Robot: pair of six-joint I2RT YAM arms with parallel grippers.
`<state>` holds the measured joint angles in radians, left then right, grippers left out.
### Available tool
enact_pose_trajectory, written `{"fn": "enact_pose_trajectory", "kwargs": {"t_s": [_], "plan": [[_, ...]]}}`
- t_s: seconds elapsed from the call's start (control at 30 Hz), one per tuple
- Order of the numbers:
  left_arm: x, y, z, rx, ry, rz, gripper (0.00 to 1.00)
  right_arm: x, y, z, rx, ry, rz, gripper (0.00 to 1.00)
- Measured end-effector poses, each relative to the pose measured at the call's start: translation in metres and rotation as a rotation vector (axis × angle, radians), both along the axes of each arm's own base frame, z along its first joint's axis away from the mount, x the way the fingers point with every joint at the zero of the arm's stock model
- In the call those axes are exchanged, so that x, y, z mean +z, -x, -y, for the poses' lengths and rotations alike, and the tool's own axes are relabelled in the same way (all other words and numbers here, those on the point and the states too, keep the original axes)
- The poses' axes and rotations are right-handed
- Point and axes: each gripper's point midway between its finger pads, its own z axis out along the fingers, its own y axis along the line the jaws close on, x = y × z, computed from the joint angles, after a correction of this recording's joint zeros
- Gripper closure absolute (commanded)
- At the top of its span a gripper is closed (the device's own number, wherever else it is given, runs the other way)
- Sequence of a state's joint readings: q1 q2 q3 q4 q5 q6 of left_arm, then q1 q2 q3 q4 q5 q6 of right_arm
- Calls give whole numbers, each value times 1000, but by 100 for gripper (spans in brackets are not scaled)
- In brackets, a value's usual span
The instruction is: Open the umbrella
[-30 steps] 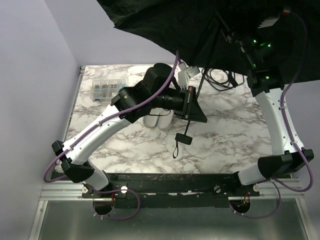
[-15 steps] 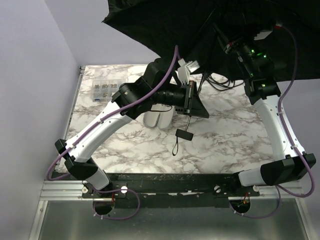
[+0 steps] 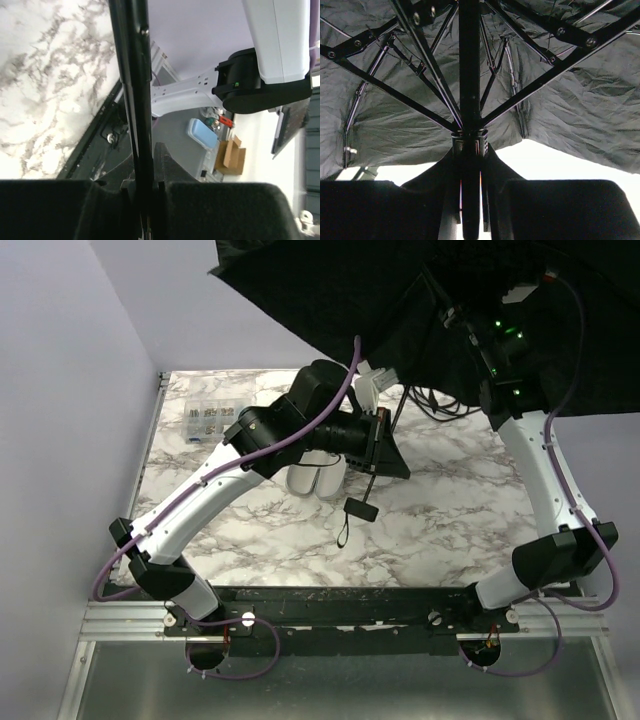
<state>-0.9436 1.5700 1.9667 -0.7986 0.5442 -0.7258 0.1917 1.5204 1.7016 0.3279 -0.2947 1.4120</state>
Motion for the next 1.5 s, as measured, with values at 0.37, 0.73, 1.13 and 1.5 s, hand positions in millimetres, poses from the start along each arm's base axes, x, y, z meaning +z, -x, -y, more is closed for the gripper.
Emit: {"fn": "enact_pose_trajectory", "kwargs": {"t_s": [0.37,0.73,1.13,1.5], "plan": [[14,-19,-8,59,50,146,100,40,-4,6,-14,-8,89,89],[19,-32,-18,97,147,390,100,120,-13,39,-180,-9,252,85],[-8,-27,-28,114,147,451,100,102,-6,11,47,132,270,86],[-5,-26,-26,116,175,471,100,116,9,11,42,138,344,99]]}}
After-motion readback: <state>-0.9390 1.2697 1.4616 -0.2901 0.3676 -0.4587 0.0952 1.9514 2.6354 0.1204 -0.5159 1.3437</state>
